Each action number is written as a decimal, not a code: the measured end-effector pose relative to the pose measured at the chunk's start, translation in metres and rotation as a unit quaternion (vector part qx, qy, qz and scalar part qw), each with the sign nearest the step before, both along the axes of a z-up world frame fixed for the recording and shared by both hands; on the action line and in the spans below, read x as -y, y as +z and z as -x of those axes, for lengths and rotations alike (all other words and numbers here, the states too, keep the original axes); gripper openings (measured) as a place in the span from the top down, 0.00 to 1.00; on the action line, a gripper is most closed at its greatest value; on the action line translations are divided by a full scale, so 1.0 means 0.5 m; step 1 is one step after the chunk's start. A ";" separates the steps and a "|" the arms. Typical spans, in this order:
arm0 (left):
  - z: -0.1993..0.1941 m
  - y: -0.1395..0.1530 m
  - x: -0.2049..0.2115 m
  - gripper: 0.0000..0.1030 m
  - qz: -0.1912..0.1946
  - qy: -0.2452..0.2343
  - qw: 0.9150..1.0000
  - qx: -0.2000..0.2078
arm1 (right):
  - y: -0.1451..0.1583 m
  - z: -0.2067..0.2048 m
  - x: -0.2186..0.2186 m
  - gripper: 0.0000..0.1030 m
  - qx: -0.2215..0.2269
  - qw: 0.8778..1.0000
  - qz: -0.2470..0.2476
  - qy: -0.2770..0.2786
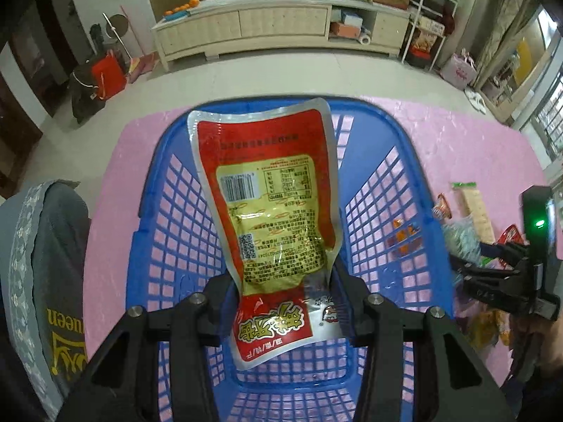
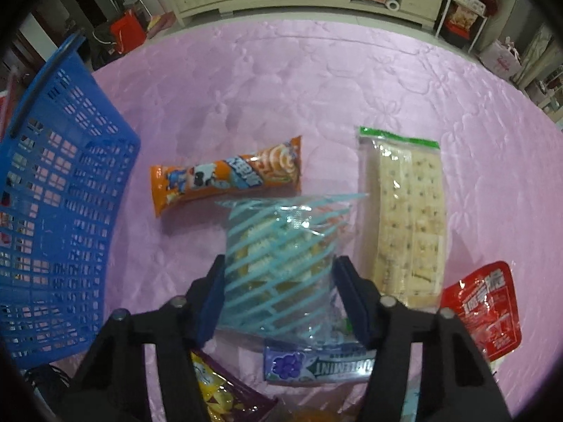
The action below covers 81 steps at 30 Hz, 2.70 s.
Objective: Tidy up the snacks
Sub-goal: 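Carry the sauce packet with the left gripper into the blue basket and release, then grasp the light-blue striped bag with the right gripper and drop it into the basket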
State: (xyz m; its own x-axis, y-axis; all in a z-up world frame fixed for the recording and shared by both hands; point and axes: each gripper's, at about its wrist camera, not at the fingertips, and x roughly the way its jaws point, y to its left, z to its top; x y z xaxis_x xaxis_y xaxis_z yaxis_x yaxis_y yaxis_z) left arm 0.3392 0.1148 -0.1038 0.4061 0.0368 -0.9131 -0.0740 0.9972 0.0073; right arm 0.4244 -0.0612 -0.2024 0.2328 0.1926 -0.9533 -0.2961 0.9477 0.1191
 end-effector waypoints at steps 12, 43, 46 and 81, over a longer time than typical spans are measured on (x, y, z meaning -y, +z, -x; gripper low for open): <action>-0.031 -0.043 -0.021 0.42 0.005 -0.002 0.999 -0.044 | 0.059 0.052 0.006 0.42 0.015 0.998 -0.053 0.012; 0.238 0.171 -0.036 0.28 0.023 0.014 0.994 0.102 | 0.370 0.249 -0.078 0.42 0.147 0.980 -0.098 0.094; 0.256 0.179 -0.048 0.28 0.025 0.019 0.994 0.109 | 0.382 0.254 -0.105 0.42 0.148 0.978 -0.100 0.103; 0.255 0.085 -0.140 0.28 0.047 0.052 0.993 0.093 | 0.221 0.220 -0.300 0.23 0.060 0.989 0.003 0.134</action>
